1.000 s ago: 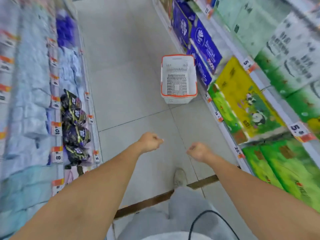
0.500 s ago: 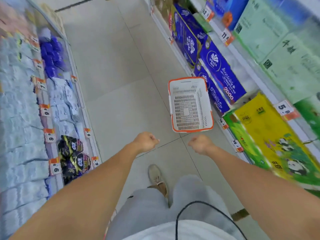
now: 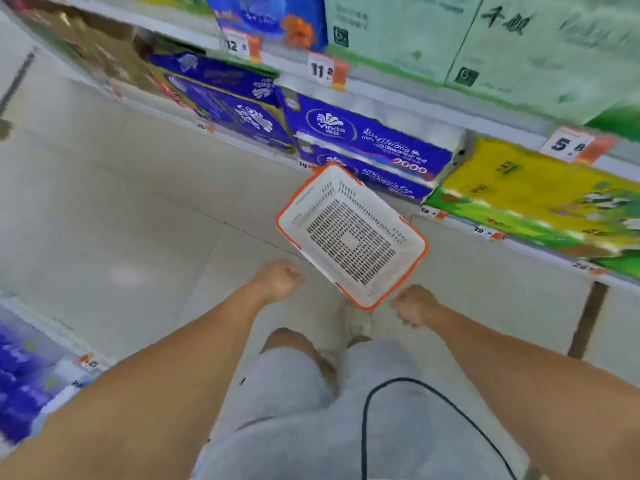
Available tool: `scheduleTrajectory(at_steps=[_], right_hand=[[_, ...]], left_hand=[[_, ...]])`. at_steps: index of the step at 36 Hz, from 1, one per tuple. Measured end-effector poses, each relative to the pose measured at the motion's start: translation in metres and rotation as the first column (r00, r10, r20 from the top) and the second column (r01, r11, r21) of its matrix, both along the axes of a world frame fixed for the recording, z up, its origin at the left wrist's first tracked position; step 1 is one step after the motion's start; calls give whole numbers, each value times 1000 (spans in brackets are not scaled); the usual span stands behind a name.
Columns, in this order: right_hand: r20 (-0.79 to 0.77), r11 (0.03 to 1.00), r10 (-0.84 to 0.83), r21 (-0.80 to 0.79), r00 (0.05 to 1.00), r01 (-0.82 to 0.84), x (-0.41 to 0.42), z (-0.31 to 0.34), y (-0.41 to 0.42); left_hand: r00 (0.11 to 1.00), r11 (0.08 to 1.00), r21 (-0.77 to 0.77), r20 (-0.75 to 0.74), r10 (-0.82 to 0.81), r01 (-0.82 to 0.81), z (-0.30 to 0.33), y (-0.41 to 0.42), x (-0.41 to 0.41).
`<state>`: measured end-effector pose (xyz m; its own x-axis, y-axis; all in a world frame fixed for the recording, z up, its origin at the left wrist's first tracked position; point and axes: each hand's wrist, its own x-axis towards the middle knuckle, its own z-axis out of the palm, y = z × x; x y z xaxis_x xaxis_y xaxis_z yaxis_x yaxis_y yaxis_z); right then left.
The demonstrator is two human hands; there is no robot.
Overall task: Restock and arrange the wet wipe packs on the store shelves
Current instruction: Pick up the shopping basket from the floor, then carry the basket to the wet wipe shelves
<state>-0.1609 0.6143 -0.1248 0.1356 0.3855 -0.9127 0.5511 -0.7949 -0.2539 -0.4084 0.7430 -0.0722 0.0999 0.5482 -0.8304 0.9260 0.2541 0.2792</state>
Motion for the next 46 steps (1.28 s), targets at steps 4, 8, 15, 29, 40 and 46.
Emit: scheduleTrajectory(at_steps=[4, 8, 15, 29, 40, 46], right_hand=[[0, 931, -357, -80, 934, 356, -20, -40, 37], [93, 759, -639, -88, 764, 646, -30, -115, 63], [420, 389, -844, 54, 333, 919, -42, -263, 58], [422, 265, -905, 445, 61, 856, -69, -423, 7], [415, -10, -882, 457, -223, 889, -124, -214, -134], [389, -176, -832, 492, -395, 853, -148, -60, -234]], left_hand=[[987, 988, 7, -37, -155, 156, -42, 75, 2], [947, 949, 38, -88, -309, 313, -117, 147, 5], [865, 877, 34, -188, -465, 479, -276, 235, 5], [896, 823, 357, -212, -391, 443, -465, 291, 10], [666, 594, 329, -182, -723, 734, -258, 202, 89], [438, 392, 297, -106, -893, 871, -116, 101, 190]])
